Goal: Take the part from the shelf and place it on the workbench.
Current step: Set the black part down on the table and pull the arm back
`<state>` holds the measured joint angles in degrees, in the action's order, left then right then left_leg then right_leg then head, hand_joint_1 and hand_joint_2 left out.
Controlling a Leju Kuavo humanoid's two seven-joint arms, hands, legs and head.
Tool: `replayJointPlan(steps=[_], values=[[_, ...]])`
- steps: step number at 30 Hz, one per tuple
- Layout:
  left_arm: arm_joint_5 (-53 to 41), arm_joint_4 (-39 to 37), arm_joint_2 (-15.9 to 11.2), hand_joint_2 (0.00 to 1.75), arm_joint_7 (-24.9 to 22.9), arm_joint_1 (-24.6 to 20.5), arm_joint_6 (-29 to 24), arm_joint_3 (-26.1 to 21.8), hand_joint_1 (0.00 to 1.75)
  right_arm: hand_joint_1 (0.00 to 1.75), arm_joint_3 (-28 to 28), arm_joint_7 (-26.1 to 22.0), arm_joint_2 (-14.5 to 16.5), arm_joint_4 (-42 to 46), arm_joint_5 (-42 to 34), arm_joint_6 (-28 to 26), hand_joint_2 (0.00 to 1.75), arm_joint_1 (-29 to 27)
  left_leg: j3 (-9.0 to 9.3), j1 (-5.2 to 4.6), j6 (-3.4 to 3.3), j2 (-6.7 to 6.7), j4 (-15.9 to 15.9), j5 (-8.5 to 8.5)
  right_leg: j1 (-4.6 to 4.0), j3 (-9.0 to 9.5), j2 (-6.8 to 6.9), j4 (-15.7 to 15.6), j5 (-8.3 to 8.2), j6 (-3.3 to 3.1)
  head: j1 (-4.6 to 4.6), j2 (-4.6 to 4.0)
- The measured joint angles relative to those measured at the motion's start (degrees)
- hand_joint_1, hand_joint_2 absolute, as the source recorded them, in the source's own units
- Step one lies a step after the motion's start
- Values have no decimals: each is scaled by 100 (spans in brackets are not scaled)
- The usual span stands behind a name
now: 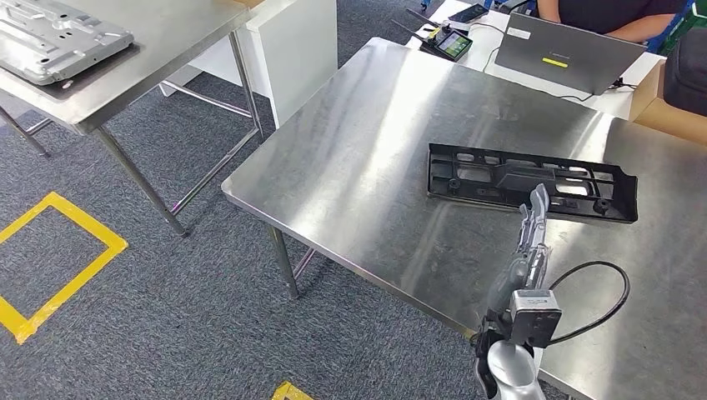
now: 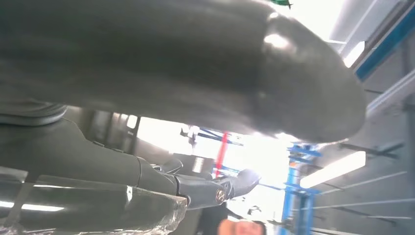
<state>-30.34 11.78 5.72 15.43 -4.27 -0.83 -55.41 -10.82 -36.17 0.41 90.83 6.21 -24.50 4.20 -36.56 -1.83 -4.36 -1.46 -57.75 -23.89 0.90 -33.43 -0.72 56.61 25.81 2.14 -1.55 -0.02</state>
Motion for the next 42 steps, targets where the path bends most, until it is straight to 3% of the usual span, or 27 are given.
replayJointPlan(steps=[3,4,6,8,9,10,12,13,14,17,18,20,22,23,24,25,27,29,32,33,35,37,38,39,40,42], values=[[-6,0,10,0,-7,-6,2,-33,0,0,-2,2,96,50,13,0,0,-116,70,46,-66,33,78,32,-31,-59,11,171,124,7,-5,0],[-7,0,13,0,-8,-8,3,-39,0,0,-2,3,112,62,16,1,0,-135,96,65,-89,50,103,44,-44,-160,17,421,269,-18,-13,0],[-9,0,16,0,-10,-12,5,-44,0,0,-1,21,132,69,31,6,0,-177,105,66,-115,79,106,56,-48,-485,22,1209,682,-93,-22,0],[-13,0,16,0,-14,-12,13,-51,0,0,0,73,146,69,97,21,0,-250,92,59,-114,95,102,74,-47,-673,23,1732,916,-94,-24,0],[-15,0,17,0,-15,-12,20,-57,0,0,0,101,156,69,152,28,0,-292,87,58,-107,94,101,80,-47,-591,24,1661,887,-65,-27,0],[-17,0,21,0,-16,-12,31,-62,0,0,0,118,172,70,219,32,0,-333,84,58,-97,94,100,87,-48,-383,26,1357,784,-31,-27,0],[-26,0,38,0,-8,-15,60,-69,0,0,1,144,231,97,408,38,0,-416,82,51,-64,91,90,105,-65,200,33,469,518,-12,-23,0],[-34,0,48,0,1,-16,74,-72,0,0,2,162,269,131,541,50,0,-466,84,45,-42,89,79,116,-79,395,35,160,412,-25,-18,0],[-49,0,57,0,10,-18,85,-73,0,0,2,193,308,171,685,66,0,-517,83,42,-16,87,66,127,-93,487,34,-7,349,-50,-12,0],[-92,0,69,0,21,-18,98,-77,0,0,2,296,397,281,1019,110,0,-654,49,55,94,84,30,127,-63,440,33,-74,264,-155,-4,0],[-98,0,72,0,21,-15,101,-78,0,0,1,320,426,311,1070,120,0,-688,8,69,140,88,-55,17,-36,431,39,-90,226,-211,6,0],[-103,1,80,0,25,-10,106,-81,0,0,1,340,475,365,1107,140,0,-768,-151,129,233,97,-533,-460,-4,386,55,-101,143,-289,39,0],[-104,1,86,0,32,-6,123,-82,0,0,5,319,499,405,1062,165,0,-898,-323,207,335,105,-1262,-966,-7,293,73,-85,75,-300,63,0],[-104,1,89,0,36,-3,132,-83,0,0,9,298,506,420,1026,176,0,-967,-333,245,375,110,-1496,-1066,-7,244,81,-71,44,-291,64,0],[-104,0,91,0,39,0,139,-84,0,0,13,276,511,429,987,185,0,-1027,-249,281,405,118,-1534,-1048,-5,197,86,-54,18,-273,67,0],[-104,1,92,0,42,2,142,-85,0,0,15,256,516,437,954,192,0,-1071,-45,315,428,125,-1329,-934,1,154,88,-35,-4,-254,68,0],[-102,2,96,0,48,-5,144,-88,0,0,26,223,525,452,894,198,0,-1124,551,365,462,127,-526,-716,6,88,86,2,-44,-200,71,0],[-99,2,105,0,57,-13,146,-97,0,0,42,196,531,464,847,203,0,-1147,894,349,435,96,2,-626,-1,63,83,19,-95,-121,59,0],[-98,2,118,0,68,-11,152,-125,0,0,62,140,534,474,798,210,0,-1186,840,296,303,83,87,-546,1,21,79,19,-177,28,50,0],[-98,2,124,0,71,-13,154,-131,0,0,72,128,534,476,789,212,0,-1204,787,287,239,94,110,-493,-2,-39,77,76,-120,45,49,0],[-98,2,135,0,77,-15,156,-143,0,0,90,115,534,480,779,211,0,-1229,651,274,116,129,152,-359,-12,-233,73,481,256,-22,34,0],[-97,2,138,0,81,-10,157,-167,0,0,101,113,532,480,746,233,0,-1244,496,228,68,154,149,-240,-13,-439,71,1217,749,-113,23,0],[-97,2,139,0,83,-6,157,-180,0,0,105,111,530,480,709,260,0,-1252,415,208,62,164,147,-181,-16,-473,71,1519,871,-112,23,0],[-96,2,139,0,84,-4,158,-193,0,0,110,110,526,479,664,292,0,-1259,340,188,59,174,142,-120,-21,-428,71,1666,878,-83,25,0],[-95,2,140,0,85,-3,159,-204,0,0,112,109,525,476,614,331,0,-1261,272,171,59,178,134,-63,-27,-286,71,1598,778,-37,23,0],[-87,2,147,0,86,-4,161,-220,0,0,112,102,522,458,533,404,0,-1239,154,146,76,176,112,45,-39,277,71,887,543,7,24,0]])
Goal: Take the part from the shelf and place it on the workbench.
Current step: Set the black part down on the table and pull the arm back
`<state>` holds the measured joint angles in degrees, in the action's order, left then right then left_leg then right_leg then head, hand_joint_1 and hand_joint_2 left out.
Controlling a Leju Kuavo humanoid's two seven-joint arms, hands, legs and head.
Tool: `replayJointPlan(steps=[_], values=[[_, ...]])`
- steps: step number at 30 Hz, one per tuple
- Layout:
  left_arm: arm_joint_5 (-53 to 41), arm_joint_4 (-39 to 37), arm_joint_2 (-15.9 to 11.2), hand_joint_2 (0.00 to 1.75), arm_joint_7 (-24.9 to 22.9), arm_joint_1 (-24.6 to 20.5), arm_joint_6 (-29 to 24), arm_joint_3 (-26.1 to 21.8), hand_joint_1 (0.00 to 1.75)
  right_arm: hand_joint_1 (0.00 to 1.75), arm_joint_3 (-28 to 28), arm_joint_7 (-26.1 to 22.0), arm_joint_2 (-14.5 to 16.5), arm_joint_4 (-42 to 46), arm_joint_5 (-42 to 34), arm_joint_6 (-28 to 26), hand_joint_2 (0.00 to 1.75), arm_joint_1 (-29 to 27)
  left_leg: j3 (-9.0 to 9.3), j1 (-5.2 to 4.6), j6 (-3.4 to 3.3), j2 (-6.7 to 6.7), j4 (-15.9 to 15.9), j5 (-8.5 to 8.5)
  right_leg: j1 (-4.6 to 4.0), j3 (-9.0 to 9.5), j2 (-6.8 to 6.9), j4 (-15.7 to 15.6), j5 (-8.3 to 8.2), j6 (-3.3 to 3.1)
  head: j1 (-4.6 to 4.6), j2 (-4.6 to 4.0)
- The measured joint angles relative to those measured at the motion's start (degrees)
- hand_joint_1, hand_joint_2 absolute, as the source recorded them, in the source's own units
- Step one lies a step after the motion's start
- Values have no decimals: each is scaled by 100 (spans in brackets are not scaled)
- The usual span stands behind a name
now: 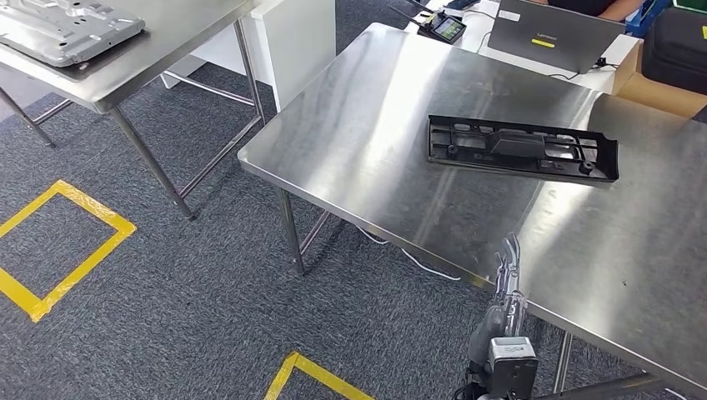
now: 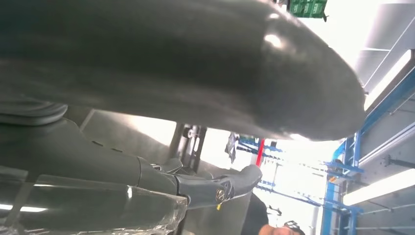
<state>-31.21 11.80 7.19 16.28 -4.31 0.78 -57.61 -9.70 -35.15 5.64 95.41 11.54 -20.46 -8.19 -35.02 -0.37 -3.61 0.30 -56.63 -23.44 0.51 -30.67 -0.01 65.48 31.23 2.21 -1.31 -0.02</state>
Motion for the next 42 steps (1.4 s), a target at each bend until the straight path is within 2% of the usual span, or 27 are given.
replayJointPlan(steps=[2,3,4,6,8,10,11,12,14,16,18,20,22,23,25,26,27,28,29,31,33,34,36,37,39,41,42], values=[[18,0,9,0,0,1,-3,-7,0,0,-2,-9,1,-33,-49,56,0,45,-78,-26,45,-6,-15,100,-40,537,1,-832,-19,-54,6,0],[31,0,13,0,0,2,-8,-10,0,0,-2,-14,2,-52,-62,72,0,67,-91,-31,71,-8,-15,147,-62,646,0,-1050,20,-89,11,0],[43,0,14,0,0,5,-12,-17,0,0,-3,-18,2,-74,-76,85,0,83,-98,-35,102,-11,-10,194,-83,664,0,-1126,16,-116,16,0],[58,0,14,0,0,15,-23,-44,0,0,-8,-21,7,-119,-97,95,0,107,-138,-15,160,-27,-44,190,-21,574,12,-1128,-73,-184,26,0],[61,-1,17,0,-2,30,-32,-80,0,0,-18,-21,23,-151,-109,96,0,117,-262,16,232,-46,-362,-214,41,465,39,-1138,-200,-289,49,0],[58,-2,22,0,-4,37,-33,-101,0,0,-21,-19,38,-169,-117,95,0,112,-445,60,309,-49,-1089,-831,25,337,56,-1122,-326,-335,68,0],[56,-2,25,0,-4,38,-31,-104,0,0,-20,-14,41,-178,-120,93,0,104,-507,86,343,-48,-1455,-999,20,268,61,-1106,-386,-326,73,0],[51,-2,26,0,-4,37,-28,-105,0,0,-20,-7,42,-185,-121,89,0,92,-507,112,370,-47,-1694,-1035,18,197,65,-1085,-439,-307,73,0],[24,-1,27,0,-5,35,-26,-107,0,0,-18,14,41,-195,-125,68,0,62,-196,169,406,-44,-1523,-799,29,46,69,-1015,-515,-262,77,0],[-16,2,27,0,-16,25,-26,-106,0,0,-14,40,39,-193,-133,22,0,43,408,209,425,-53,-717,-627,31,-82,67,-914,-560,-207,81,0],[-47,2,27,0,-33,13,-26,-105,0,0,-9,60,36,-187,-139,-19,0,38,747,198,401,-75,-165,-659,14,-167,67,-846,-613,-126,77,0],[-65,1,27,0,-45,13,-27,-105,0,0,-3,70,31,-184,-140,-33,0,14,705,153,308,-79,-87,-642,4,-228,67,-846,-700,-19,66,0],[-68,1,32,0,-54,10,-27,-105,0,0,-1,78,14,-184,-140,-37,0,-30,568,130,152,-43,-53,-517,11,-333,51,-740,-610,28,66,0],[-69,1,36,0,-55,6,-27,-105,0,0,-1,83,3,-184,-140,-39,0,-50,471,124,76,-24,-35,-434,10,-434,40,-538,-403,8,58,1],[-69,2,39,0,-57,0,-29,-105,0,0,0,91,-16,-184,-141,-43,0,-69,275,104,-5,0,-31,-281,18,-656,25,140,163,-65,34,0],[-69,2,38,0,-57,0,-31,-106,0,0,0,94,-27,-184,-142,-44,0,-76,184,90,-16,10,-34,-200,21,-739,23,528,370,-63,23,0],[-69,2,38,0,-57,1,-32,-106,0,0,2,95,-37,-184,-142,-46,0,-85,92,78,-17,18,-39,-122,21,-747,22,796,435,-26,21,0],[-69,2,38,0,-57,1,-33,-106,0,0,2,96,-45,-184,-142,-47,0,-94,-2,68,-13,24,-44,-42,19,-674,21,913,385,31,18,0],[-70,2,39,0,-58,1,-32,-105,0,0,2,97,-51,-184,-142,-48,0,-101,-89,60,-4,26,-48,38,16,-493,20,808,246,90,18,0],[-70,2,43,0,-59,1,-32,-105,0,0,2,97,-54,-183,-142,-48,0,-103,-241,45,30,23,-59,187,3,152,20,11,34,118,14,1],[-70,2,50,0,-58,0,-31,-105,0,0,2,97,-56,-172,-141,-48,0,-101,-314,30,85,23,-53,327,-42,713,17,-888,96,32,28,1],[-70,2,54,0,-58,0,-31,-105,0,0,2,97,-57,-162,-140,-48,0,-101,-323,33,128,25,-29,394,-73,824,15,-1122,150,-29,39,1],[-70,2,57,0,-57,6,-31,-106,0,0,3,97,-57,-144,-140,-48,0,-103,-337,60,224,26,41,497,-65,768,16,-1203,80,-147,56,0],[-70,2,56,0,-57,10,-31,-107,0,0,3,98,-57,-138,-140,-48,0,-101,-375,76,266,15,3,407,-38,712,20,-1213,2,-219,58,0],[-71,2,56,0,-59,20,-32,-109,0,0,2,102,-55,-136,-140,-48,0,-105,-524,105,332,-14,-434,-157,25,567,36,-1231,-186,-333,70,0],[-75,2,60,0,-60,22,-31,-108,0,0,2,103,-55,-136,-140,-48,0,-112,-684,133,407,-32,-1245,-784,6,393,51,-1221,-345,-371,81,0],[-76,2,60,0,-60,21,-31,-108,0,0,2,103,-55,-136,-140,-48,0,-114,-714,151,439,-34,-1601,-885,0,311,56,-1210,-417,-360,81,0]])
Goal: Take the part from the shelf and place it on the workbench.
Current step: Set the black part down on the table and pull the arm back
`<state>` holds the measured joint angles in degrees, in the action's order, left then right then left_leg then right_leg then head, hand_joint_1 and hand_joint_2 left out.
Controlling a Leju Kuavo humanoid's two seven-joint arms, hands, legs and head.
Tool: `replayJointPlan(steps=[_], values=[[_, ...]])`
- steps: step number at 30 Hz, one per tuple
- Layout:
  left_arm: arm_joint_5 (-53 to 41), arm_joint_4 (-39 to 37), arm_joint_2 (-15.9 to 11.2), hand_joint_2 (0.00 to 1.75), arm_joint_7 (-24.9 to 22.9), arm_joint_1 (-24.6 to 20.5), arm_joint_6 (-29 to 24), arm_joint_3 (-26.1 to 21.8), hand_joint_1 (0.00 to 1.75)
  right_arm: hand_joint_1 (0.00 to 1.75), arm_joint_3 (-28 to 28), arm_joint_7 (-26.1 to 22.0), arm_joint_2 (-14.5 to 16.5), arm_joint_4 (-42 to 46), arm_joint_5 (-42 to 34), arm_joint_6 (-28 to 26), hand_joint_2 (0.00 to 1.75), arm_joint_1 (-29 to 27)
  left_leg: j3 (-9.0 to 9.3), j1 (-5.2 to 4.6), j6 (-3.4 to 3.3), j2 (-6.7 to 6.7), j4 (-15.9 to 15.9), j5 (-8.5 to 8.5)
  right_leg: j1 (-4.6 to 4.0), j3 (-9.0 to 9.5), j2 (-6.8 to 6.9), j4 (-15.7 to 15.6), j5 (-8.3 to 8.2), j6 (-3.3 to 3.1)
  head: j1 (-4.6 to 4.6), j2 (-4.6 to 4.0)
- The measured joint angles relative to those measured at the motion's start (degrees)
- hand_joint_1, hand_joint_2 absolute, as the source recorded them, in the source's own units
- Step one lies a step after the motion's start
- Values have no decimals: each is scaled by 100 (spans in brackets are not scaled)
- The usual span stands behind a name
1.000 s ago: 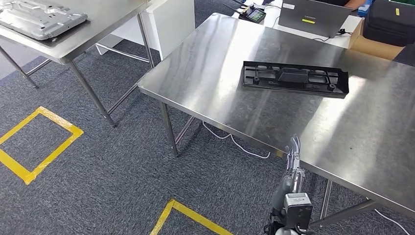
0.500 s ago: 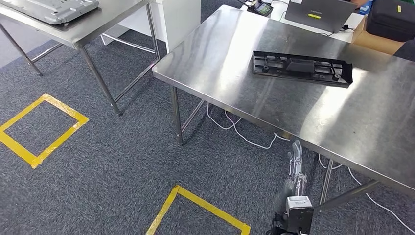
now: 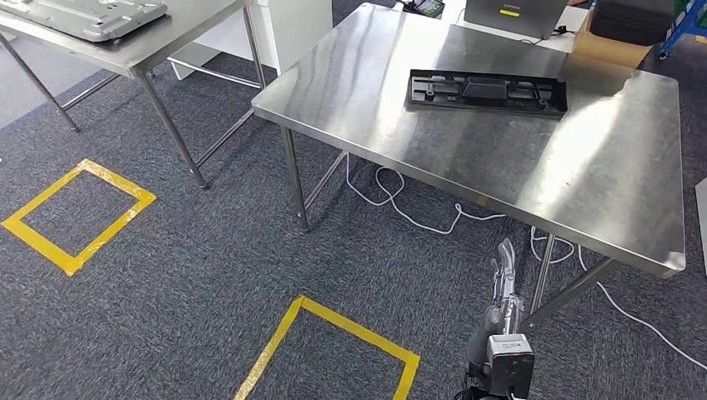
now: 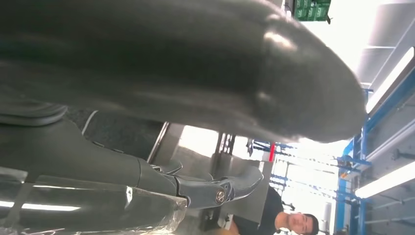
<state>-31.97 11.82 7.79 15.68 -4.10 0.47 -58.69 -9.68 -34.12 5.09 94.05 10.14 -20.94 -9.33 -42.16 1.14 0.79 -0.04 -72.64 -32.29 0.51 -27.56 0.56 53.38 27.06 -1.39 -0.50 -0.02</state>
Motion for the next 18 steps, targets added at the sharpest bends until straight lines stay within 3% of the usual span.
replayJointPlan(steps=[1,2,4,6,7,8,10,11,12,14,15,16,17,18], values=[[-1,0,1,0,1,-1,0,1,0,0,0,0,0,0,0,0,0,-3,42,23,26,0,-213,50,-4,-90,5,21,-69,19,2,0],[-1,0,0,0,1,-1,-1,1,0,0,0,0,0,0,0,0,0,-6,186,45,43,1,-214,195,-3,-182,9,55,-128,42,2,0],[-1,0,-1,0,2,-6,-1,1,0,0,1,1,-1,1,-1,-3,0,-14,803,83,52,-1,405,410,3,-365,11,157,-212,102,7,0],[-14,1,-1,0,8,-12,-3,1,0,0,3,1,-6,5,-2,-21,0,-27,1453,81,12,-11,1260,288,-15,-487,18,271,-261,169,5,0],[-28,2,-1,0,13,-14,-4,1,0,0,3,0,-13,8,-6,-35,0,-40,1613,65,-21,-17,1508,198,-22,-524,28,304,-295,211,6,1],[-43,2,0,0,18,-11,-11,2,0,0,3,-2,-25,10,-19,-50,0,-59,1639,41,-69,-18,1626,168,-26,-559,36,313,-344,261,2,1],[-67,-1,6,0,22,0,-32,3,0,0,3,-8,-67,11,-65,-85,0,-108,1512,30,-197,7,1679,264,-29,-657,36,358,-354,331,8,1],[-79,-1,10,0,21,6,-44,3,0,0,2,-12,-96,11,-95,-108,0,-131,1424,30,-268,25,1701,345,-29,-735,24,471,-223,316,1,0],[-93,-1,13,0,20,9,-52,3,0,0,2,-15,-125,11,-121,-131,0,-151,1331,34,-317,44,1718,428,-29,-831,11,683,7,276,-4,0],[-143,0,14,0,20,9,-82,3,0,0,2,-17,-185,11,-164,-174,0,-182,1132,15,-354,62,1716,568,0,-1025,-9,1376,532,214,-26,0],[-186,0,13,0,20,11,-115,5,0,0,2,-16,-213,11,-182,-198,0,-205,1035,7,-350,69,1715,637,15,-1089,-12,1740,648,242,-33,0],[-235,0,13,0,18,10,-155,8,0,0,2,-15,-241,13,-200,-226,0,-236,939,3,-341,74,1712,703,29,-1105,-15,2023,623,307,-38,0],[-286,0,14,0,15,11,-196,11,0,0,2,-12,-265,15,-223,-255,0,-279,848,2,-326,80,1708,773,39,-1049,-16,2143,470,393,-45,0],[-318,0,16,0,13,12,-230,15,0,0,2,-10,-284,22,-239,-275,0,-331,762,5,-304,84,1700,839,49,-885,-16,2042,282,469,-45,0]])
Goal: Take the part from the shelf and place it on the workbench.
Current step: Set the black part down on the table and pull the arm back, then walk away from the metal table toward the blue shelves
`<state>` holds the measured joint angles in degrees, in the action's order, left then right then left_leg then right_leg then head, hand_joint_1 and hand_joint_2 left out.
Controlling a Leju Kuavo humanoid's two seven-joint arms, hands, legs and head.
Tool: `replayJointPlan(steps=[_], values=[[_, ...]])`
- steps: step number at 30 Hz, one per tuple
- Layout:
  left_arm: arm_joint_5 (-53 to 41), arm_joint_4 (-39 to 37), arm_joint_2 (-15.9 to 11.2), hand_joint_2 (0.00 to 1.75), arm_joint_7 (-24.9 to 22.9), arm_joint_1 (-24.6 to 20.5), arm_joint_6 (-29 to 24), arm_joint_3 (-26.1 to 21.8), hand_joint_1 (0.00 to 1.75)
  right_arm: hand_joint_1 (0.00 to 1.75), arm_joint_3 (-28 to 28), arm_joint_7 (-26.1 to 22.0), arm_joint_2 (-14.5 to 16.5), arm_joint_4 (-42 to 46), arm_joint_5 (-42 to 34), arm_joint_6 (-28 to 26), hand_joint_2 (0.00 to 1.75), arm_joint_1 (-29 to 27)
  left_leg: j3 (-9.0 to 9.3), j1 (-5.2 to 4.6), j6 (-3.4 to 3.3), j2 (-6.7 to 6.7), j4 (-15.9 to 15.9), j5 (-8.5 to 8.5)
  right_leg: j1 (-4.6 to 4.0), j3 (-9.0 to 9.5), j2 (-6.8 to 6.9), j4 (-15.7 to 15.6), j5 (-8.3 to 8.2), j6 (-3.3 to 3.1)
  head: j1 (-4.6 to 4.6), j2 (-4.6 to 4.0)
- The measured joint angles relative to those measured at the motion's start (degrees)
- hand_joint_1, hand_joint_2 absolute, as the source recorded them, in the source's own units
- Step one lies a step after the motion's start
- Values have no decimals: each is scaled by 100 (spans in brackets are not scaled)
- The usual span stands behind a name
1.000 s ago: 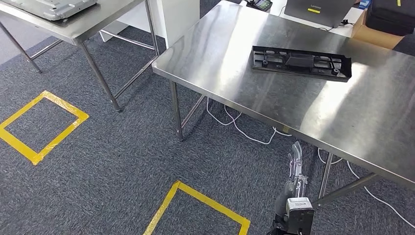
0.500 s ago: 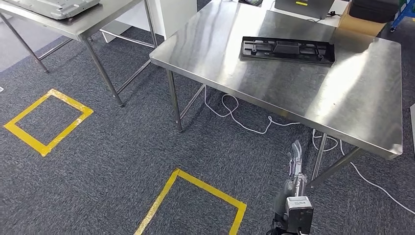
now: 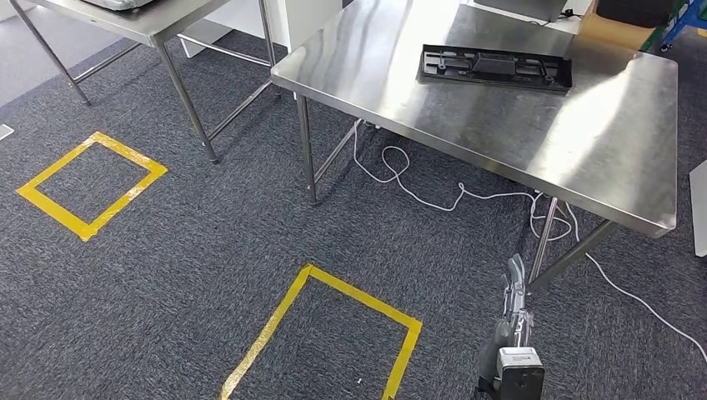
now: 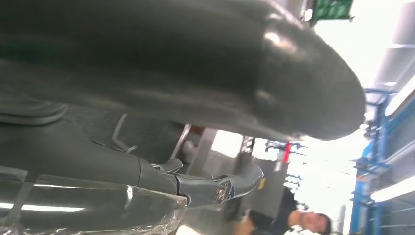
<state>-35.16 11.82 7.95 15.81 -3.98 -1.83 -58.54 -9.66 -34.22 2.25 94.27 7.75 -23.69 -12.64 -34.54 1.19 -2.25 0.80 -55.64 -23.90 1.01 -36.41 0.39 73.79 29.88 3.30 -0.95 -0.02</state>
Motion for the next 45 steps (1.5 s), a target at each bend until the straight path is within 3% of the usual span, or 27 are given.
replayJointPlan(steps=[1,2,4,5,7,8,11,12,13,14,15,17,19,20,25,29,34,38,40,43,44,45], values=[[-17,0,2,0,-2,0,-26,1,0,0,0,2,-18,12,-13,-12,0,-47,-63,0,30,0,-17,58,13,268,-1,-306,-124,42,-3,1],[-27,1,3,0,-3,1,-43,1,0,0,0,4,-32,27,-22,-15,0,-80,-118,-9,62,-3,-49,106,10,639,-4,-790,-121,43,-11,1],[-35,1,7,0,-2,1,-67,1,0,0,0,10,-47,59,-26,-20,0,-110,-167,-39,128,-5,-119,180,-16,1216,-17,-1690,144,-57,-4,1],[-38,2,8,0,-2,1,-74,1,0,0,0,14,-49,68,-27,-29,0,-122,-182,-48,150,-5,-140,209,-36,1345,-23,-1916,261,-106,4,1],[-55,2,8,0,-9,3,-98,1,0,0,1,26,-53,74,-31,-63,0,-167,-207,-19,186,-4,-191,210,-3,1334,-23,-1955,289,-184,34,1],[-68,2,7,0,-20,10,-113,1,0,0,2,31,-55,79,-36,-80,0,-196,-239,-2,204,-7,-288,96,11,1322,-17,-1946,267,-229,37,0],[-109,1,11,0,-67,32,-160,1,0,0,3,46,-60,112,-56,-100,0,-247,-500,12,257,-31,-1166,-629,-15,1257,4,-1940,185,-362,51,0],[-120,0,13,0,-81,35,-174,1,0,0,3,55,-61,119,-62,-100,0,-255,-602,11,263,-36,-1528,-804,-37,1233,8,-1936,169,-383,54,0],[-131,0,14,0,-96,36,-188,1,0,0,4,66,-62,120,-67,-100,0,-264,-645,11,257,-38,-1767,-864,-58,1217,10,-1932,158,-395,53,0],[-138,0,13,0,-109,37,-201,1,0,0,4,80,-64,121,-70,-101,0,-273,-596,9,238,-38,-1808,-809,-77,1213,11,-1928,154,-397,54,0],[-142,0,13,0,-122,37,-211,1,0,0,4,93,-65,124,-71,-101,0,-280,-458,5,209,-38,-1647,-674,-92,1225,10,-1927,154,-396,55,0],[-143,0,9,0,-138,34,-226,1,0,0,5,114,-65,146,-70,-100,0,-286,-21,-17,114,-54,-947,-367,-118,1262,6,-1924,159,-393,50,0],[-148,0,6,0,-143,33,-231,2,0,0,8,123,-66,186,-65,-100,0,-292,232,-61,41,-65,-470,-233,-141,1253,3,-1916,161,-370,40,1],[-150,0,4,0,-143,34,-232,3,0,0,9,127,-64,210,-59,-102,0,-304,255,-80,31,-64,-397,-239,-150,1221,3,-1902,163,-356,37,1],[-218,2,2,0,-150,10,-233,3,0,0,40,205,-51,369,48,-150,0,-386,211,-125,117,-79,-234,-297,-157,1077,3,-1841,157,-309,41,0],[-272,2,1,0,-171,2,-224,3,0,0,96,317,-24,469,167,-194,0,-426,207,-159,96,-79,-233,-300,-147,1030,4,-1848,147,-292,40,0],[-275,2,1,0,-174,-5,-217,4,0,0,122,339,0,520,185,-196,0,-462,203,-178,44,-78,-242,-280,-121,1025,2,-1862,109,-235,40,0],[-278,2,1,0,-180,-6,-217,4,0,0,136,363,18,562,180,-196,0,-471,202,-150,-107,-98,-168,-220,-76,1018,20,-1843,106,-147,47,0],[-280,2,7,0,-188,-7,-218,4,0,0,164,398,22,572,154,-192,0,-466,202,-98,-154,-106,-90,-154,-89,843,9,-1460,331,-169,37,1],[-261,2,8,0,-199,-1,-235,3,0,0,230,434,25,522,82,-135,0,-452,138,-89,-145,-157,-84,-112,-34,270,-13,-328,820,-180,32,0],[-247,2,8,0,-202,3,-242,2,0,0,249,436,24,483,60,-103,0,-441,121,-81,-127,-188,-87,-99,-10,186,-15,-170,842,-138,34,0],[-234,2,9,0,-204,5,-248,0,0,0,264,435,21,437,38,-71,0,-425,113,-70,-106,-226,-92,-87,15,227,-17,-261,754,-74,32,0]])
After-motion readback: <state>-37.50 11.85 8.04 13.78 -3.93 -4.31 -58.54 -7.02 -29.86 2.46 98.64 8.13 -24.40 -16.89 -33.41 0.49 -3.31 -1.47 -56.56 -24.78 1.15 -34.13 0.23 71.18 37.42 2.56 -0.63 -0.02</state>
